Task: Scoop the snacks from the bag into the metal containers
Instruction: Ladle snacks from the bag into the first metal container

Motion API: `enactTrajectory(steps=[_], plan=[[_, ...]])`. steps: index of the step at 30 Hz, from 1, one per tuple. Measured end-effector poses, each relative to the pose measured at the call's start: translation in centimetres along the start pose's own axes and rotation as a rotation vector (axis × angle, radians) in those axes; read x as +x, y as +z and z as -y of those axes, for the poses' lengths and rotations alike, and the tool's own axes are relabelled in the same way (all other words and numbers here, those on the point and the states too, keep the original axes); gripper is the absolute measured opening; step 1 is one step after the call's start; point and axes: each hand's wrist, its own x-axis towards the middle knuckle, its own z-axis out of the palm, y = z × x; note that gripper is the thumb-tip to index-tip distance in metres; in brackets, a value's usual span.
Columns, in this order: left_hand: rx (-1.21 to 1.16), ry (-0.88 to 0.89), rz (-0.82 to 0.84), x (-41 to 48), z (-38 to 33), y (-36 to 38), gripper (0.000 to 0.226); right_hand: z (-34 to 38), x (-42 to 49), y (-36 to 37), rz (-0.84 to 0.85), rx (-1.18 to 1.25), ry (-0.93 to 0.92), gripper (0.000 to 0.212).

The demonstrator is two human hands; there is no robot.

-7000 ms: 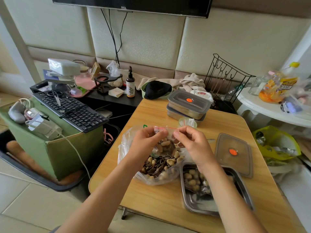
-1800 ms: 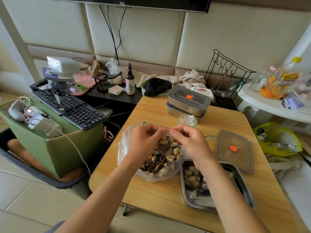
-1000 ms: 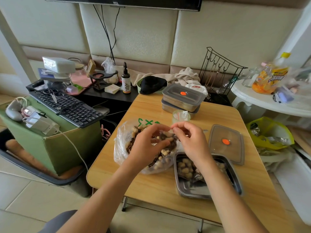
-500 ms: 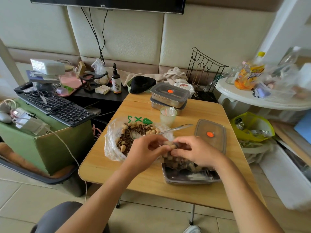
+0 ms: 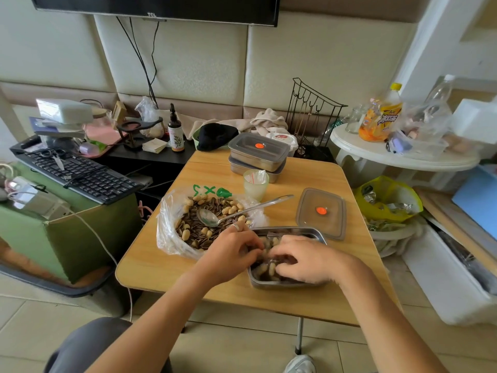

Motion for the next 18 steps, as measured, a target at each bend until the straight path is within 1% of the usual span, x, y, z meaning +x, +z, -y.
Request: enactTrajectory(steps=[4,6,8,10,15,18], plan=[[-0.008,-0.028,-0.023,0.0,0.0,0.0,0.015,0.7,0.5,0.5,-0.194,0.052,0.011,0.029],[-0.008,-0.026,-0.031,0.0,0.0,-0.1,0.014,0.7,0.8,0.4,-0.258,0.023,0.001,0.017],[-0.007,-0.025,-0.031,0.1,0.0,0.0,0.014,1.0,1.3,0.8,-0.250,0.009,-0.026,0.008],[0.000,-0.028,-0.017,0.2,0.1,0.1,0.015,1.5,2.2,1.6,-0.214,0.002,-0.045,0.011],[0.005,-0.033,0.014,0.4,0.3,0.1,0.017,1.5,3.3,1.7,-0.198,0.016,-0.032,0.011],[-0.012,-0.017,0.029,0.5,0.4,-0.1,0.015,0.7,3.1,0.7,-0.161,0.131,-0.027,0.006]])
